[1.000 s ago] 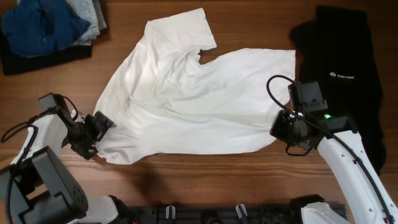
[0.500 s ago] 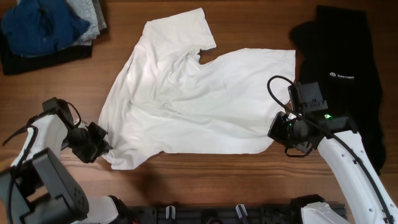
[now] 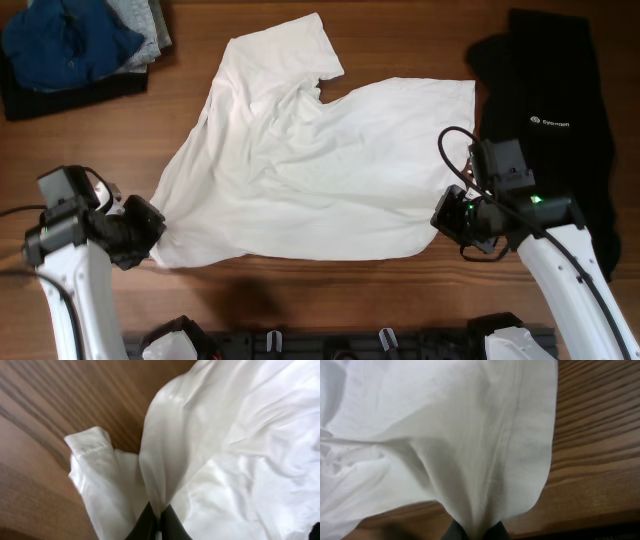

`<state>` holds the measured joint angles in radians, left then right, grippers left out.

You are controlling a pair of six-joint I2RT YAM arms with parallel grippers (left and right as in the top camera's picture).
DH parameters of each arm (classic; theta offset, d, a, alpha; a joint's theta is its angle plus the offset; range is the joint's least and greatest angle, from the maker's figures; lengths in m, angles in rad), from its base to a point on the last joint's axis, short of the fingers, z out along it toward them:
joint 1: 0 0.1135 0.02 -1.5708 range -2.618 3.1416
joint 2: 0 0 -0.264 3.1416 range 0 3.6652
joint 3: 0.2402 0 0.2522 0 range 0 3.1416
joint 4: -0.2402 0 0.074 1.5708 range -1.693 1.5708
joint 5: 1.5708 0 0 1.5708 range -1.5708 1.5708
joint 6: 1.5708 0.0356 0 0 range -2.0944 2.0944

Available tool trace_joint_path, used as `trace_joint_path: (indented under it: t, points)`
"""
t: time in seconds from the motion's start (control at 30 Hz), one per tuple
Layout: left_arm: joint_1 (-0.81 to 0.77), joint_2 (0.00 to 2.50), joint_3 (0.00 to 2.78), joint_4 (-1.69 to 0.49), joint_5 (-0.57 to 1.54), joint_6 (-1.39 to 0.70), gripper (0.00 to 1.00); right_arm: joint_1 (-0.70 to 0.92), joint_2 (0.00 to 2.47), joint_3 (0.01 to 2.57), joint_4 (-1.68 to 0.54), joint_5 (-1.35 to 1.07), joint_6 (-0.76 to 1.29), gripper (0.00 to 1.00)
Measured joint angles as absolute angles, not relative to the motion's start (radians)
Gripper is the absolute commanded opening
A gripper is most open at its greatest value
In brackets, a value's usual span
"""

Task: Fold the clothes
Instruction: 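Lift the bottom hem with both grippers and fold it up toward the collar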

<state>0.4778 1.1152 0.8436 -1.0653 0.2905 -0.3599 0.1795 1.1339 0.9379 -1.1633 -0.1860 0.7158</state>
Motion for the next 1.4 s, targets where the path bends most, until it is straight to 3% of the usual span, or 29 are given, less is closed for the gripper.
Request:
trace_joint_path:
  t: [0.33,0.57,0.97,1.4]
  points:
    - [0.478,1.021,0.886,-0.879,0.303,-0.424,0.04,0.179,1.137,0.995,-1.134,-0.073,0.734,0.04]
    - [0.471,1.137,0.888,-0.677,0.362,-0.456,0.04,0.179,1.338,0.996,-0.991,-0.046,0.740,0.04]
    - [0.231,1.418,0.888,-0.295,0.392,-0.519,0.04,0.179,1.522,0.996,-0.930,0.008,0.775,0.04]
    - [0.141,1.516,0.888,-0.238,0.239,-0.532,0.04,0.146,1.522,0.996,-0.929,0.134,0.864,0.04]
